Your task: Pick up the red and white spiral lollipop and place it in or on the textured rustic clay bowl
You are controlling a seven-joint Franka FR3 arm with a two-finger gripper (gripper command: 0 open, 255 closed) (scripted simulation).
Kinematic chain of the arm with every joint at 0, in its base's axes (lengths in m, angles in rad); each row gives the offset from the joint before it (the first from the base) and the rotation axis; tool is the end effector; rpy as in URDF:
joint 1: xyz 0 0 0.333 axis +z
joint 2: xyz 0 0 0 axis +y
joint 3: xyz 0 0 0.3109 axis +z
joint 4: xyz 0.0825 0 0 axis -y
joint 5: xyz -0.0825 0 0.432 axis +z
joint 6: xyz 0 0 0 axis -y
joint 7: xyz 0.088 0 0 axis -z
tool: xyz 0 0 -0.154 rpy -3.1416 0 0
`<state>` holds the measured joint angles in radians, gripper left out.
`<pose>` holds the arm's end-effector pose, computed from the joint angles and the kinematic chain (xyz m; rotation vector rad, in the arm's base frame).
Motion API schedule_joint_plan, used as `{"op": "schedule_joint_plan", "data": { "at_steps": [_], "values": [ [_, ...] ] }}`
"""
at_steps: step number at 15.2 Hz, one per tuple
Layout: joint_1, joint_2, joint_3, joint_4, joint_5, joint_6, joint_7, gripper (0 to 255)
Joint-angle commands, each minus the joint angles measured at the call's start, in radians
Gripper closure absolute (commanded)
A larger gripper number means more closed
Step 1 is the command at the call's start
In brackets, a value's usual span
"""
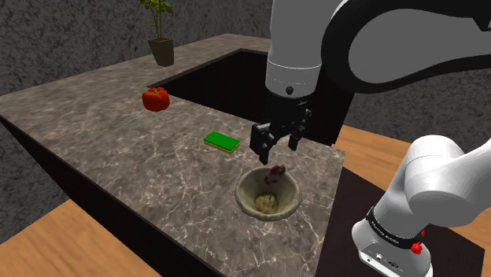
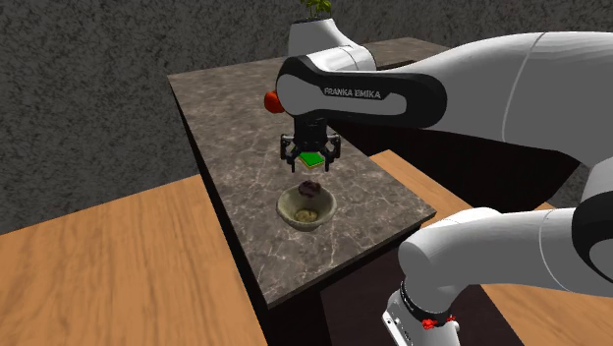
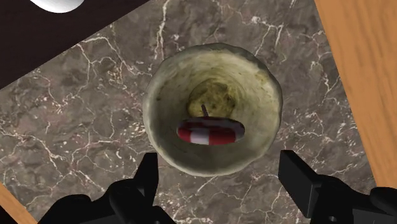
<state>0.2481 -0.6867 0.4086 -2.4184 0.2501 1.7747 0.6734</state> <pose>0.3065 0.2774 0.4622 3.1291 -0.2383 0.0186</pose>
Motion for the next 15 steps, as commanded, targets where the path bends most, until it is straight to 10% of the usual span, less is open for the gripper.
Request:
{"op": "schedule_joint_plan", "data": {
  "at_steps": [1,15],
  "values": [
    [0.000,0.000,0.000,0.000,0.000,0.000,0.000,0],
    [-0.009,0.008,-0.023,0.131,-0.021,-0.123,0.006,0]
  ]
}}
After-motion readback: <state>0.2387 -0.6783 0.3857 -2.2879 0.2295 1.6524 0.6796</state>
